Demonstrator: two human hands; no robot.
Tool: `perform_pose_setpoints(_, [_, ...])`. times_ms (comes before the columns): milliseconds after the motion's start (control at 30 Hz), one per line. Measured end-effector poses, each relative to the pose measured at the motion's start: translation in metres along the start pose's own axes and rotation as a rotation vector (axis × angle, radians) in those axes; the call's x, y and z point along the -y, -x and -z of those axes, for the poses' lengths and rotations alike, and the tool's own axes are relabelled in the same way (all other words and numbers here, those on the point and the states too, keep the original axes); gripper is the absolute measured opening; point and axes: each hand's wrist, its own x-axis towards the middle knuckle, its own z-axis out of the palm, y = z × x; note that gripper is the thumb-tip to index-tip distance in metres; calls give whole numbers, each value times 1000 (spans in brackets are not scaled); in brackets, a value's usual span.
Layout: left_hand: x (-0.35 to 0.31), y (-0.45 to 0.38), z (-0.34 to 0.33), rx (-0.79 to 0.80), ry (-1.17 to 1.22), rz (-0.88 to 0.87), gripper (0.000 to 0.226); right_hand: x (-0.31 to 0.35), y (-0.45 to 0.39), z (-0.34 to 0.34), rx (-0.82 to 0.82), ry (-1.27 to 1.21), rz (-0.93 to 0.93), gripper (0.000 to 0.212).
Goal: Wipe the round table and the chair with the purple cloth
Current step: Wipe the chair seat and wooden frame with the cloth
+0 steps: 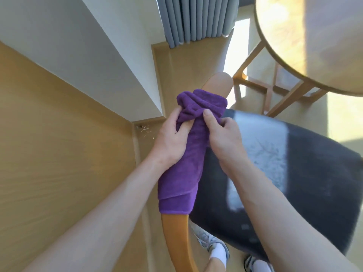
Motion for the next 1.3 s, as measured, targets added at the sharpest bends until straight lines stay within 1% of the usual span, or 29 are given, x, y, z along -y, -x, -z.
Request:
perform_pose_setpoints(67, [-6, -10, -2, 11, -34, -19, 25, 8, -11, 3, -19, 94, 40, 54])
perform_pose_setpoints(133, [-13, -24, -6, 10, -92, -53, 23, 19, -23, 5, -83, 178, 96, 49])
perform_pose_setpoints(267, [-31, -59, -19, -4, -299, -119, 21, 44, -56, 5, -185, 243, 118, 60])
perform_pose_setpoints(333, [-40, -73, -27, -29, -430, -136, 17, 54, -69, 3, -226, 325, 116, 68])
perform_pose_setpoints(367, [-43, -79, -29, -52, -479, -140, 18, 58, -73, 3, -237, 383, 132, 67])
perform_pose_setpoints(467, [-44, -86, -36, -109, -559, -140, 29, 67, -79, 4, -262, 591, 239, 57])
perform_pose_setpoints(533, [-45, -89, -37, -121, -566, -123, 35, 70, -81, 6, -243, 649, 315, 51])
perform_pose_setpoints(600, [-46, -94, -37, -116, -559, -91, 38, 72, -84, 6, -177, 605, 369, 46])
perform_pose_setpoints(667, [-47, -100, -35, -99, -531, -67, 40, 73, -90, 7, -90, 473, 366, 41])
perform_pose_setpoints(733, [-46, -102, -35, -88, -506, -69, 40, 73, -93, 7, -76, 344, 346, 42])
perform_pose_setpoints(800, [-47, -98, -35, -113, -538, -101, 38, 69, -94, 3, -131, 271, 339, 42])
perform_pose_setpoints(867, [-48, -91, -37, -174, -619, -133, 38, 63, -92, -3, -238, 321, 401, 40])
perform_pose_setpoints(933, [-49, -87, -39, -229, -670, -152, 35, 58, -87, -6, -370, 415, 555, 34])
perform_pose_setpoints(967, [-49, -85, -40, -247, -678, -171, 32, 55, -84, -6, -410, 438, 653, 30])
perform_pose_setpoints(1033, [-49, -80, -39, -272, -664, -225, 27, 51, -78, -4, -408, 455, 785, 27])
perform_pose_setpoints(1067, [-49, -78, -38, -272, -646, -258, 25, 48, -76, -3, -383, 447, 801, 26])
perform_pose_setpoints(1133, [-47, -78, -36, -216, -608, -316, 20, 45, -74, 2, -319, 423, 736, 26])
perform_pose_setpoints(1200, [-43, -84, -33, -109, -551, -346, 14, 47, -79, 10, -202, 346, 590, 29])
perform_pose_setpoints(1300, [-43, -93, -30, -8, -508, -313, 15, 56, -89, 21, -40, 205, 374, 46])
